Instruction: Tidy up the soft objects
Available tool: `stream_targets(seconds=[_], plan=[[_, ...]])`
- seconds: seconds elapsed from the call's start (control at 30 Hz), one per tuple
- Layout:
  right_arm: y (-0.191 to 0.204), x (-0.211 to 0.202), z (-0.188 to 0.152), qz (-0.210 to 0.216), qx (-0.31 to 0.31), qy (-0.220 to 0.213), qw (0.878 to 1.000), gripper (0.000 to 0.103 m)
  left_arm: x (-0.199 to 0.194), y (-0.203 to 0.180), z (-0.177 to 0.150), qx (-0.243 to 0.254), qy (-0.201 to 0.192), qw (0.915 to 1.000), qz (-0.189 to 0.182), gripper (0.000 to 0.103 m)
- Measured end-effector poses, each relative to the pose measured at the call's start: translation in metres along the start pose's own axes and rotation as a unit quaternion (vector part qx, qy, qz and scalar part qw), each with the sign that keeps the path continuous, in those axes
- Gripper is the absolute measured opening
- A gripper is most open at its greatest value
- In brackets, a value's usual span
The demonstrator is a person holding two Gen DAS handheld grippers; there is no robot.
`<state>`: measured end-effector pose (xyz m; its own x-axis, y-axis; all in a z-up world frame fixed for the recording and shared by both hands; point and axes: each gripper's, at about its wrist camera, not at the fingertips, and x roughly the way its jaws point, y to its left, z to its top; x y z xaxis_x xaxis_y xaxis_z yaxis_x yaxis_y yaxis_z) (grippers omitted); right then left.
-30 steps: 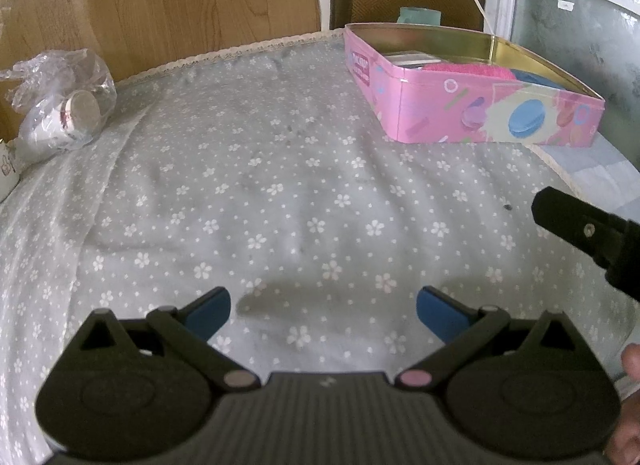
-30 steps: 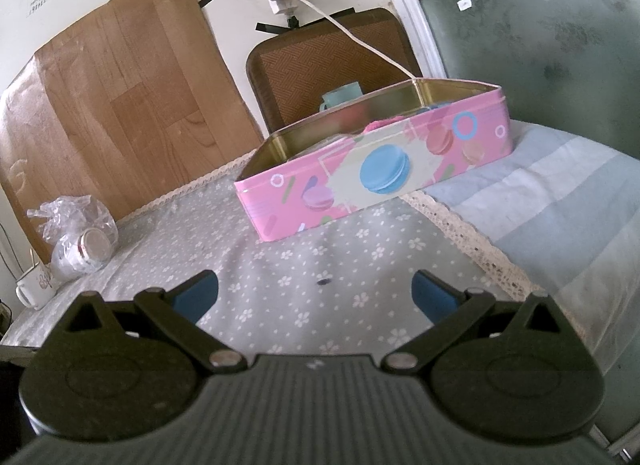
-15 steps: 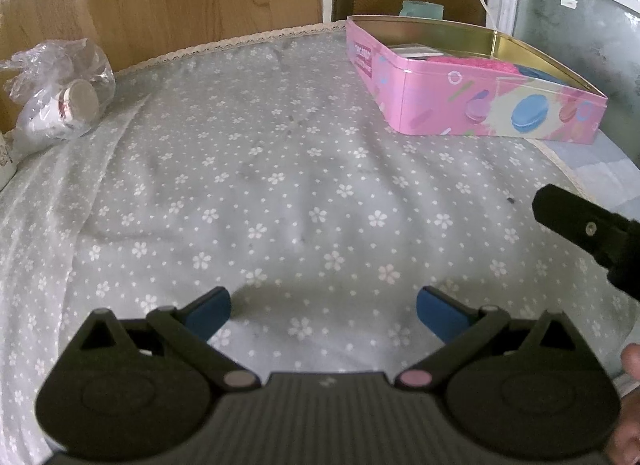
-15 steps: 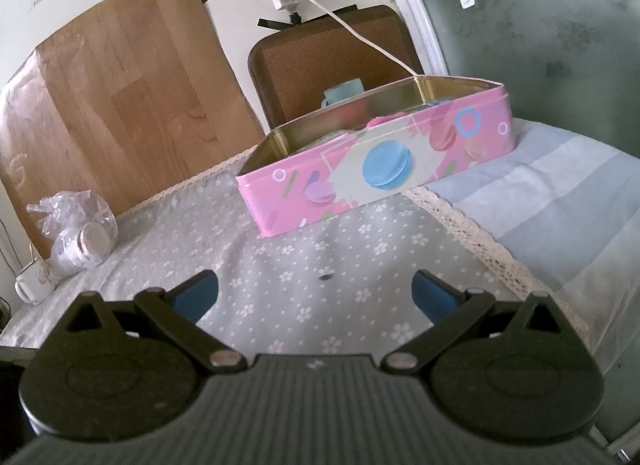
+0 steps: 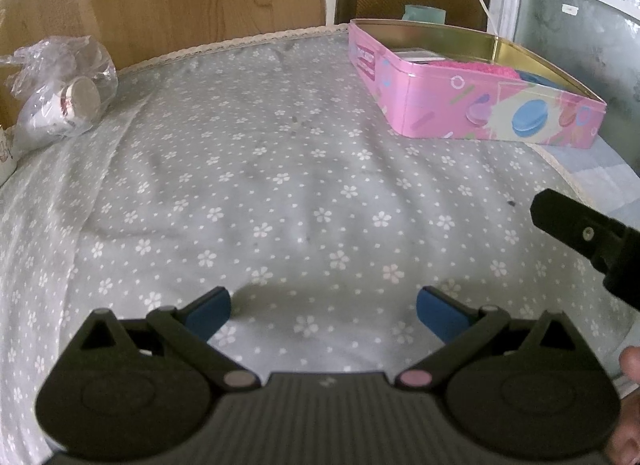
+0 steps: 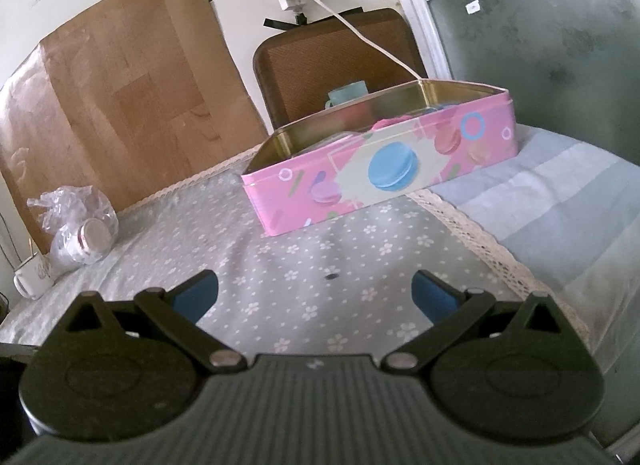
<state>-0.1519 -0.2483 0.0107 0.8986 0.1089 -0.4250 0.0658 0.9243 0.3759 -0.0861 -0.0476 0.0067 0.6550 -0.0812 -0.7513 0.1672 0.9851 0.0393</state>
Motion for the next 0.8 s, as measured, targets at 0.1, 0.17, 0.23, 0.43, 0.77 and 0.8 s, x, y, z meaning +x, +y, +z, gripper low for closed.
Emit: stream_targets(seconds=[0.1, 0.17, 0.23, 0.43, 0.77, 0.8], plan=[[-0.001, 0.001, 0.0, 0.0, -0.001, 0.002, 1.0, 0.103, 0.0, 0.001, -0.001, -0.002, 0.001, 1.0, -0.001, 0.103], [0.0, 0.001, 0.0, 0.001, -0.003, 0.003, 1.0, 0.103, 0.0, 0.002, 0.0, -0.004, 0.0, 1.0, -0.002, 0.103], [0.001, 0.0, 0.001, 0.002, -0.008, 0.002, 1.0, 0.103, -0.001, 0.006, 0.001, -0.009, -0.002, 0.9999, -0.005, 0.103], [0.009, -0.006, 0.003, 0.0, -0.029, -0.019, 0.999, 0.103, -0.011, 0.026, 0.007, -0.027, -0.031, 0.999, 0.016, 0.103], [0.028, -0.013, 0.0, 0.001, -0.069, -0.043, 0.997, 0.103, -0.015, 0.052, 0.004, -0.055, -0.066, 0.9959, 0.029, 0.103], [0.03, -0.013, -0.001, 0.001, -0.072, -0.046, 0.996, 0.103, -0.017, 0.055, 0.002, -0.059, -0.071, 0.9955, 0.024, 0.103]])
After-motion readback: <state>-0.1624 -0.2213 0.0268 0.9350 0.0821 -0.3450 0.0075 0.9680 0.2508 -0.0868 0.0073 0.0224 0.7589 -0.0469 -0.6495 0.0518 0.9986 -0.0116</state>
